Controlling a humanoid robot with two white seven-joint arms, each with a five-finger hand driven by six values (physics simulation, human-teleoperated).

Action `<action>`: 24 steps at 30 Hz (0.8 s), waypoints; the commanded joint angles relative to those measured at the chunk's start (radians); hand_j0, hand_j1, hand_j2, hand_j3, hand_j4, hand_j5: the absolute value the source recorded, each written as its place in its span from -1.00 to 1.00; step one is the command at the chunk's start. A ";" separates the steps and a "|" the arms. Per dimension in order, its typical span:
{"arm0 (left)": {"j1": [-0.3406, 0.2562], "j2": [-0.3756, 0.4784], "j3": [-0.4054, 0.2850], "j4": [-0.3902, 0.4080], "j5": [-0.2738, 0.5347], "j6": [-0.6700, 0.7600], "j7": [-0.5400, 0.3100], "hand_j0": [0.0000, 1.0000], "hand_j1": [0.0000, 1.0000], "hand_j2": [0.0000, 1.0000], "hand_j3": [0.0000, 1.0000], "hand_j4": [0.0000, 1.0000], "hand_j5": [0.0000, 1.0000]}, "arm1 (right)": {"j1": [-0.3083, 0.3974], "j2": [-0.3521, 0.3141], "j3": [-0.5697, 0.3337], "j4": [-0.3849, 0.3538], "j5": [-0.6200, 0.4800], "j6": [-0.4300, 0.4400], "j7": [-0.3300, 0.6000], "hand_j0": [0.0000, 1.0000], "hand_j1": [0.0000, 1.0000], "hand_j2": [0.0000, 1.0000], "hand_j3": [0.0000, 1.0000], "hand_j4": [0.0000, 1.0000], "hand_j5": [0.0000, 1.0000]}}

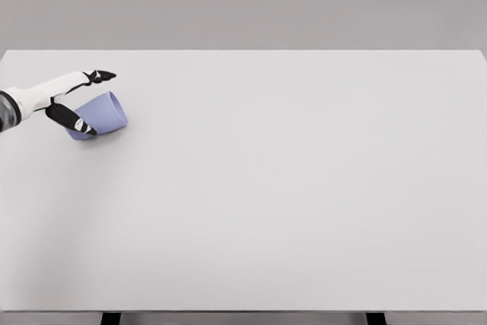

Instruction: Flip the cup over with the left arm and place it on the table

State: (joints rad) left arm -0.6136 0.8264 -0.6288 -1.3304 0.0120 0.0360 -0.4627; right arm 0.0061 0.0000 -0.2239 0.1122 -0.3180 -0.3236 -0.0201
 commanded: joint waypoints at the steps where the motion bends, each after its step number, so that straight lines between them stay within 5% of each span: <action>1: 0.000 -0.006 -0.005 0.010 -0.009 -0.001 0.001 1.00 1.00 1.00 1.00 1.00 1.00 | 0.000 0.000 0.000 0.000 -0.001 0.000 0.000 1.00 1.00 1.00 1.00 1.00 1.00; 24: -0.002 -0.041 -0.023 0.030 -0.009 -0.007 0.009 1.00 1.00 1.00 1.00 1.00 1.00 | 0.000 0.000 0.000 0.000 0.000 0.000 0.000 1.00 1.00 1.00 1.00 1.00 1.00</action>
State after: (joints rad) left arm -0.6151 0.7847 -0.6500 -1.3023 0.0009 0.0287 -0.4544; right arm 0.0061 0.0000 -0.2239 0.1122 -0.3181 -0.3236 -0.0201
